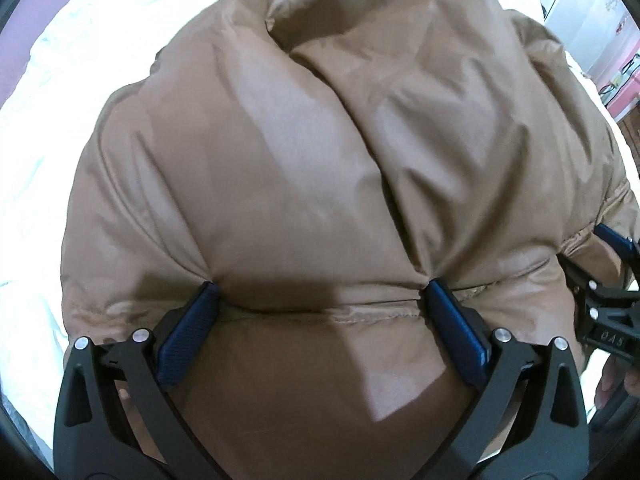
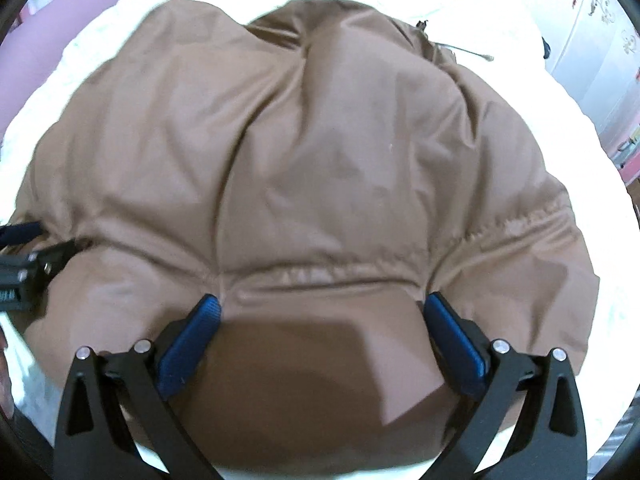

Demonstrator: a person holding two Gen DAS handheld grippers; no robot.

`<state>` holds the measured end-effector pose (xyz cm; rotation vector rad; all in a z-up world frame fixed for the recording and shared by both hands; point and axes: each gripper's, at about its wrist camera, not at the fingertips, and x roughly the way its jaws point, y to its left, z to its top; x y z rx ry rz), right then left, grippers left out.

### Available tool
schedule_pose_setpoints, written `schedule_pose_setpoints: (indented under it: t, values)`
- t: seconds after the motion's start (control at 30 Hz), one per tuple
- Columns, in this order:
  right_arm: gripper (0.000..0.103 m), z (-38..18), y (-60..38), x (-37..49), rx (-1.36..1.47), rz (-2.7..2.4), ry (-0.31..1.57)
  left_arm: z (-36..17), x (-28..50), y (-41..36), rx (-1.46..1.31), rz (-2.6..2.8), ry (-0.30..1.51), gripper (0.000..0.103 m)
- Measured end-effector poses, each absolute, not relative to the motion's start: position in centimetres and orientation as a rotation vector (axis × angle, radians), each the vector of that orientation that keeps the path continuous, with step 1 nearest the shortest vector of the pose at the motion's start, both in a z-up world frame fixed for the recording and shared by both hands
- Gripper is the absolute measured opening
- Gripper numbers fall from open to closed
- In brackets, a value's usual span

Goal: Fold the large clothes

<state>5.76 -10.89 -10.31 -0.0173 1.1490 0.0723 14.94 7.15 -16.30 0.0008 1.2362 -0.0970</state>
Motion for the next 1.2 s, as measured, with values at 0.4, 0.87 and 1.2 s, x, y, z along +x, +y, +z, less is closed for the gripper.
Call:
schedule_pose_setpoints:
  t: [0.4,0.87,1.2]
  values:
    - [0.101,-6.2,-16.7,-1.5,0.045,0.017,1.015,-12.6,7.2,11.0,-0.111,-0.101,1.136,0.100]
    - [0.101,-7.3,-25.4,0.0,0.155,-0.103,1.005,-10.6,2.4,19.6,-0.052,0.018,1.102,0.100]
    - [0.101,-13.3,-23.5,4.8,0.166,-0.067,1.162,-12.2,3.0,19.4,-0.023,0.014,1.129,0.100]
